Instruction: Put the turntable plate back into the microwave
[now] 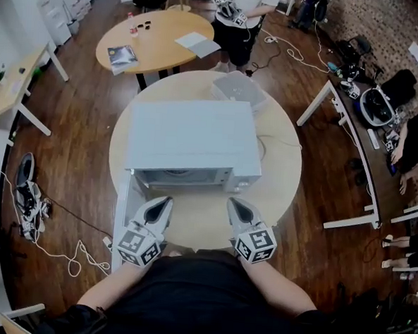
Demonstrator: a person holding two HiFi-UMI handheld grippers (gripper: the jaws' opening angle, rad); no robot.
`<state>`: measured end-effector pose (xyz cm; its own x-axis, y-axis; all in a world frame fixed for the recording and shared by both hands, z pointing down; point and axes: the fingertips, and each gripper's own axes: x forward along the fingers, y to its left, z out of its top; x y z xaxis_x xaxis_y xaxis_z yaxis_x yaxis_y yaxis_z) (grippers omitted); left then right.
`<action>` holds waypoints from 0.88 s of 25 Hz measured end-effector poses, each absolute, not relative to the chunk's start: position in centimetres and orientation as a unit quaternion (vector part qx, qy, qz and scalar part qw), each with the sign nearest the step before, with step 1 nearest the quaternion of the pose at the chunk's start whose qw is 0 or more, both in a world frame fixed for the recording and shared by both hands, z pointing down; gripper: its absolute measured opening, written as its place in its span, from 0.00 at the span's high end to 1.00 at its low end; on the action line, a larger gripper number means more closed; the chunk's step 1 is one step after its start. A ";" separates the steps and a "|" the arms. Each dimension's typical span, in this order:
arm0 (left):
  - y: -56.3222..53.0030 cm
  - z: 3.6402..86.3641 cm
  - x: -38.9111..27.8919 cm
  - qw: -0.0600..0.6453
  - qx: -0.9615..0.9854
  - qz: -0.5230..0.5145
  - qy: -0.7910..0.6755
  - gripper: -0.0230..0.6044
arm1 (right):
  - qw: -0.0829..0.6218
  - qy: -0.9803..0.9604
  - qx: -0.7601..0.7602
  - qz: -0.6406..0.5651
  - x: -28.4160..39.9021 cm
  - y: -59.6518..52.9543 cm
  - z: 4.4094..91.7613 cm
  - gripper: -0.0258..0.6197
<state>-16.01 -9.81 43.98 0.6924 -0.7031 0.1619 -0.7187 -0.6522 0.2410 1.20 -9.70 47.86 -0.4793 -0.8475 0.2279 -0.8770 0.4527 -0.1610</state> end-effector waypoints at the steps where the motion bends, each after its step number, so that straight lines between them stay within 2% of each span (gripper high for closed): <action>1: -9.6 44.0 -15.6 0.142 0.911 0.028 -0.385 0.96 | 0.054 -0.848 0.509 0.137 1.2 -9.5 48.4 0.96; 15: -9.7 45.2 -14.6 0.136 0.918 0.061 -0.368 0.96 | 0.032 -0.809 0.564 0.161 5.1 -9.0 50.5 0.96; 22: -8.8 46.6 -15.6 0.154 0.912 0.069 -0.374 0.96 | 0.040 -0.809 0.563 0.165 4.1 -7.7 50.6 0.96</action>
